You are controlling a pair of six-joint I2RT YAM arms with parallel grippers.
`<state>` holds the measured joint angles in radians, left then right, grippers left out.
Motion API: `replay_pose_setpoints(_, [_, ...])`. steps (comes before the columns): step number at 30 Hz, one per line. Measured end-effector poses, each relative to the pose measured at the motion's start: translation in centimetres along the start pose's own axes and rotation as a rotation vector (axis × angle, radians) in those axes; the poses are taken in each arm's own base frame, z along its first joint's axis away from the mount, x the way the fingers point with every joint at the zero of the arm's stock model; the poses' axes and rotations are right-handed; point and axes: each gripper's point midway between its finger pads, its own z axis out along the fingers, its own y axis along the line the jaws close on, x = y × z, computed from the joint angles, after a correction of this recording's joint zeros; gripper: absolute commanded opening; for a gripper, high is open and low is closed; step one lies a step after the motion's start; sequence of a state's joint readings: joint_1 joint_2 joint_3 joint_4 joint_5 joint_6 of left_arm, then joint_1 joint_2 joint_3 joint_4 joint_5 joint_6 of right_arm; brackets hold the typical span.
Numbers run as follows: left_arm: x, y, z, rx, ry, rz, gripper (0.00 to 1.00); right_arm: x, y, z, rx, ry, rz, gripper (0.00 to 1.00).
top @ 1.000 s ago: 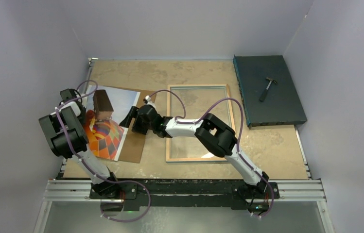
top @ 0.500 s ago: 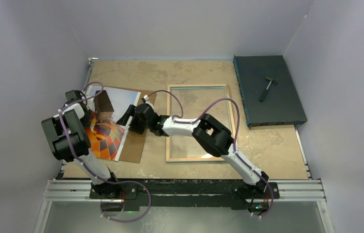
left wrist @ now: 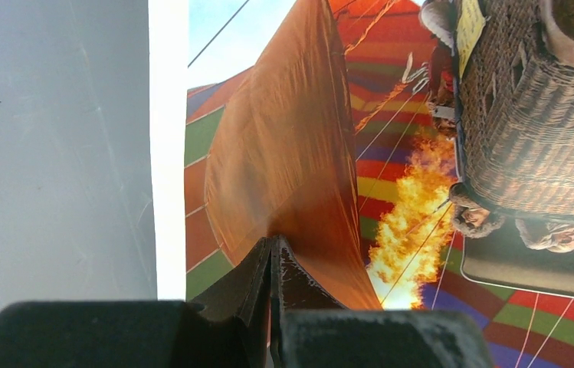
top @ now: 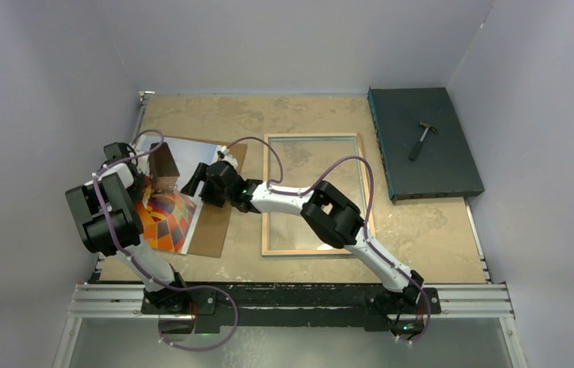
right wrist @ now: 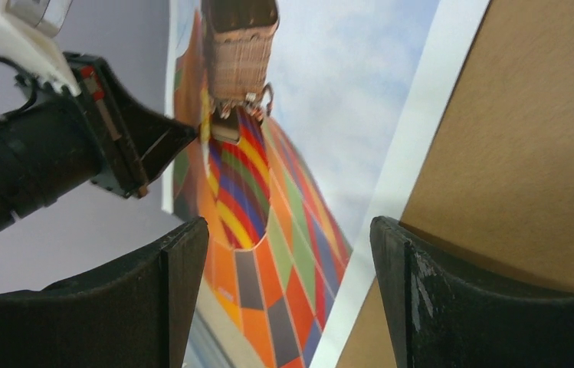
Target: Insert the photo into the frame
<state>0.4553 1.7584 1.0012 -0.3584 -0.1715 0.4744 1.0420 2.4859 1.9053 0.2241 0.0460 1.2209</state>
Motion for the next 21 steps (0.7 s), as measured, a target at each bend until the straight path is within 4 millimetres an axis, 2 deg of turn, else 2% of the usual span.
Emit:
replay_pose_setpoints(4, [0.0,0.0,0.0,0.001,0.000,0.001,0.00,-2.2,-1.0,-0.1,0.081,-0.069,-0.083,0.81])
replay_pose_setpoints(10, [0.0,0.0,0.0,0.004,0.000,0.008,0.00,-6.1,-2.8,-0.4,0.154,-0.129,-0.106,0.81])
replay_pose_setpoints(16, [0.1,-0.3,-0.1,0.017,0.004,0.011,0.00,-7.2,-3.1,-0.3,0.160,-0.150,-0.117,0.82])
replay_pose_setpoints(21, [0.0,-1.4,-0.6,0.073,0.007,0.022,0.00,-7.4,-2.4,1.0,0.124,-0.163,-0.116,0.81])
